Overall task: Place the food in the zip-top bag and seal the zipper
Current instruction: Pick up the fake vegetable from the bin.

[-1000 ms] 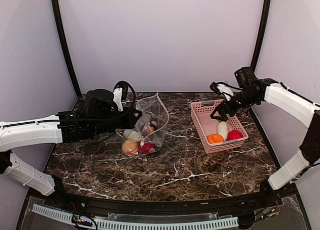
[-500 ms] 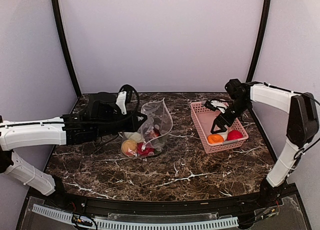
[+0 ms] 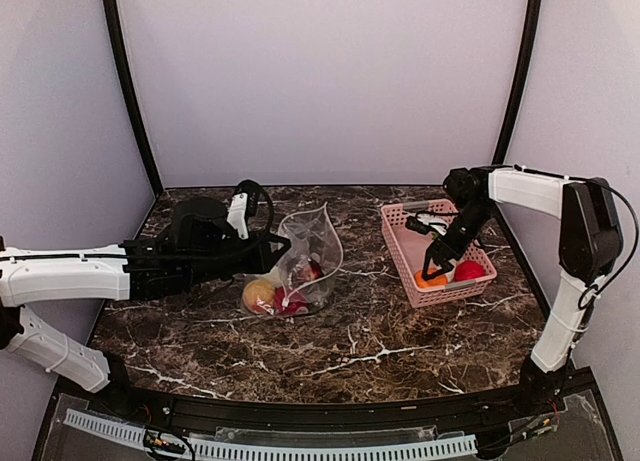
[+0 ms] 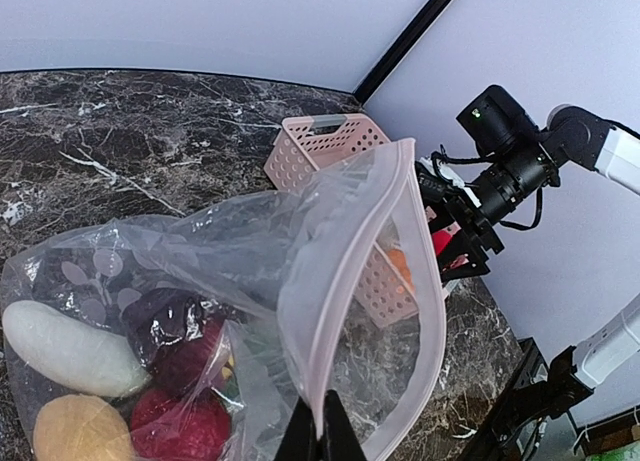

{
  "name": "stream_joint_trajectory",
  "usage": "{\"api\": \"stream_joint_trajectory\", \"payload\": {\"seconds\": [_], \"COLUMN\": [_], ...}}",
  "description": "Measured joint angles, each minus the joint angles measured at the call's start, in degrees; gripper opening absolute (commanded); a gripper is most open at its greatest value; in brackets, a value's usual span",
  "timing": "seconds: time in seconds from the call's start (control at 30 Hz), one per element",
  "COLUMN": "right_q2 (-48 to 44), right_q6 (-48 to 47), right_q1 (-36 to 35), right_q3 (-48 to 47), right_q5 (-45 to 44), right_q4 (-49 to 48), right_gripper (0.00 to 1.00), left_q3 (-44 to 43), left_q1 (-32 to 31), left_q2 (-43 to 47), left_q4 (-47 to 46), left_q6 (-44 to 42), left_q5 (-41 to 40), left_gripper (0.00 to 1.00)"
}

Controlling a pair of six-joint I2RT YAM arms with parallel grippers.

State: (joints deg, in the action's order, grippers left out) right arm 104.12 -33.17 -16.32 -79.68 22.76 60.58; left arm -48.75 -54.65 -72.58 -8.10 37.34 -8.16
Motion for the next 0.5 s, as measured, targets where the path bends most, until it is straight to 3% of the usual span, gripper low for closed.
{"api": "stream_joint_trajectory", "payload": {"seconds": [0.5], "right_q2": [4.0], "right_q6": [-0.2], "right_q1": [0.0], "right_q3": [-0.2], "right_q5": [1.0], "right_q4": [0.2], "right_gripper": [0.85], "left_q3": [0.0], "left_q1": [0.0], "left_q2": [0.0], "left_q4": [-1.1], "left_q6": [0.5], "left_q5": [0.1], "left_gripper": [0.01]}}
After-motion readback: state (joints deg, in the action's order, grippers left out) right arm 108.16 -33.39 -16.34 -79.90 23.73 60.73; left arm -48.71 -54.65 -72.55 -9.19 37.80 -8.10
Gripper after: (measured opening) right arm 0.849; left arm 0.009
